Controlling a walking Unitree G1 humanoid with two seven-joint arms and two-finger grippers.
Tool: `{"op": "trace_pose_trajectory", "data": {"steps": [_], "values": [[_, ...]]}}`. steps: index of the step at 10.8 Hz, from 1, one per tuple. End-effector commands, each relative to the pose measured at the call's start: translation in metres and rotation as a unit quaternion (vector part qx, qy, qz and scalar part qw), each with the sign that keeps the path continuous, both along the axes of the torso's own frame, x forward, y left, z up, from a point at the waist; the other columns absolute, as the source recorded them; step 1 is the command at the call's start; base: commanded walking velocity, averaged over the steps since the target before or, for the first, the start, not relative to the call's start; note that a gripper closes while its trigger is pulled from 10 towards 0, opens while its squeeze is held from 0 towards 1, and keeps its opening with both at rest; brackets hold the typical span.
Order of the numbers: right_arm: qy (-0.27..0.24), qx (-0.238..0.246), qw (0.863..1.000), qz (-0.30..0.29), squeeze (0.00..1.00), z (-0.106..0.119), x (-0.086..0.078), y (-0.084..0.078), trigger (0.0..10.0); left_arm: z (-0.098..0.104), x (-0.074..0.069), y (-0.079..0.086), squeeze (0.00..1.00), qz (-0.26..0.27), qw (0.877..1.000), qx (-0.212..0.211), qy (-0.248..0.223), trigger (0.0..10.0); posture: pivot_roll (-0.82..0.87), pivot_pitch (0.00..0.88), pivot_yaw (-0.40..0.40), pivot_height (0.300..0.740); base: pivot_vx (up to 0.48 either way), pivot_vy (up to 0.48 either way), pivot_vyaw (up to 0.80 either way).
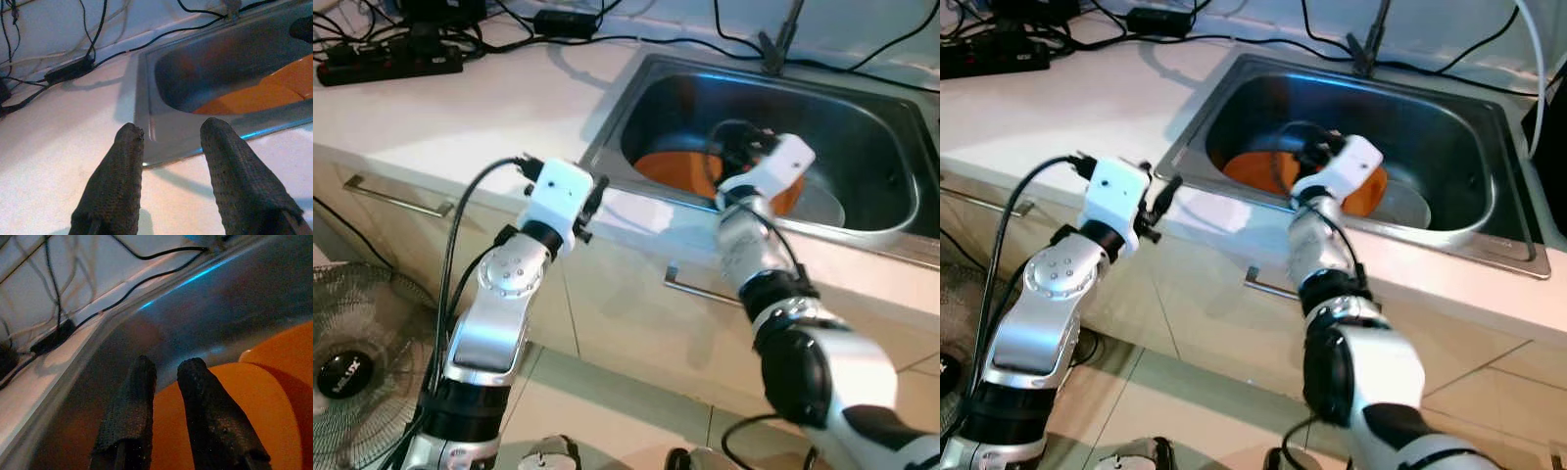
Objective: Kitchen organization
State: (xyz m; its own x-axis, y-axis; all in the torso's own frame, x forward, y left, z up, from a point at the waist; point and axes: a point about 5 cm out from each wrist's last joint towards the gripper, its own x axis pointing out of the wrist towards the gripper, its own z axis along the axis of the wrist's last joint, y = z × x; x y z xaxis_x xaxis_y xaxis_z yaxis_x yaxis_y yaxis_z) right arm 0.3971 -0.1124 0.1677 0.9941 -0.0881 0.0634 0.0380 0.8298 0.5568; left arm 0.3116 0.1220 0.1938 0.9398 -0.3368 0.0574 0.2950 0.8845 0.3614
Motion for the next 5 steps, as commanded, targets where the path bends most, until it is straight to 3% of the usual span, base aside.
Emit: {"op": "trace_pose_trajectory", "data": {"steps": [1, 3, 4, 5], "values": [[0.000, -0.020, 1.000, 0.006, 0.00, -0.006, -0.004, 0.005, 10.0, 0.003, 0.003, 0.003, 0.00, 0.014, 1.000, 0.006, -0.012, 10.0, 0.14, 0.061, 0.002, 0.740, 0.000, 0.000, 0.00], [-0.094, -0.072, 0.993, -0.010, 0.00, 0.025, -0.005, 0.004, 10.0, 0.011, 0.004, 0.005, 0.00, 0.032, 0.999, -0.005, -0.041, 10.0, 0.13, 0.053, -0.008, 0.740, 0.000, 0.000, 0.00], [-0.158, -0.115, 0.980, -0.022, 0.00, 0.045, -0.012, 0.006, 10.0, 0.020, 0.005, 0.004, 0.00, 0.033, 0.997, -0.019, -0.073, 10.0, 0.12, 0.049, -0.011, 0.740, 0.000, 0.000, 0.00], [-0.192, -0.149, 0.970, -0.025, 0.00, 0.052, -0.025, 0.009, 10.0, 0.029, 0.005, 0.002, 0.00, 0.034, 0.993, -0.026, -0.106, 10.0, 0.10, 0.040, -0.019, 0.740, 0.000, 0.000, 0.00]]}}
